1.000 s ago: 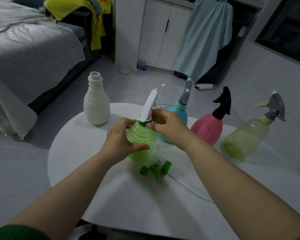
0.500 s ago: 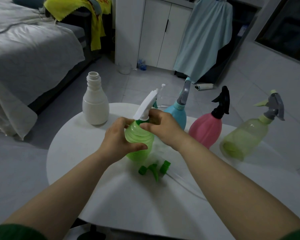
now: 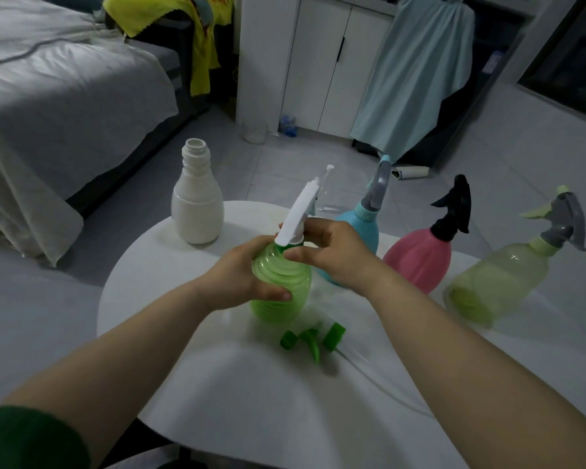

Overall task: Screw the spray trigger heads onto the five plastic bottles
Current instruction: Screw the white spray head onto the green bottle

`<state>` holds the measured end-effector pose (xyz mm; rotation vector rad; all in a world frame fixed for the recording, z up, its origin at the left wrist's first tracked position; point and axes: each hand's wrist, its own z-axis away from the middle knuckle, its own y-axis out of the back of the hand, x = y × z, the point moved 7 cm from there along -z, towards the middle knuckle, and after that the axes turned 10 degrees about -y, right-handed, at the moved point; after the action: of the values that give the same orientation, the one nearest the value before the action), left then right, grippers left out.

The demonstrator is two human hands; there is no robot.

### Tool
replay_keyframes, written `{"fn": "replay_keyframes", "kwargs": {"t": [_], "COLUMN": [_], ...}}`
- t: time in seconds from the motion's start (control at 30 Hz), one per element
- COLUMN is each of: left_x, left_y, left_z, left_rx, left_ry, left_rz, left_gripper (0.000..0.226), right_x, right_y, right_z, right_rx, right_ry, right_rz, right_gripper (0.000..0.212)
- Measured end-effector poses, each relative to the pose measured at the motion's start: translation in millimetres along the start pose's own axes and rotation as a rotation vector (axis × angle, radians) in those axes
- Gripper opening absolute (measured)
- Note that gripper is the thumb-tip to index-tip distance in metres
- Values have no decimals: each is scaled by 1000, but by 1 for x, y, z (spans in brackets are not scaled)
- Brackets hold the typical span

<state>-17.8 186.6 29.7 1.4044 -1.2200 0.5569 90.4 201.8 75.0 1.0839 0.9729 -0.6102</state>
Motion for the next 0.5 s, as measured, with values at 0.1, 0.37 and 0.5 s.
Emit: {"fn": "replay_keyframes", "kwargs": {"t": [0.1,0.37,0.5], "left_x": [0,7,8], "left_y": [1,1,2], "left_z": [3,9,12], "left_rx": [89,134,137], "left_ry": [-32,-47,-29], "left_rz": [-42,-135,-149], "left_gripper": [76,81,83], "right_x": [1,0,-5], "right_y": [0,-7,-7], "right_z": [6,21,24], "right_rx": [128,375,367], "right_ry": [30,33,22], "right_rz": [8,36,68], "right_gripper": [34,31,32]}}
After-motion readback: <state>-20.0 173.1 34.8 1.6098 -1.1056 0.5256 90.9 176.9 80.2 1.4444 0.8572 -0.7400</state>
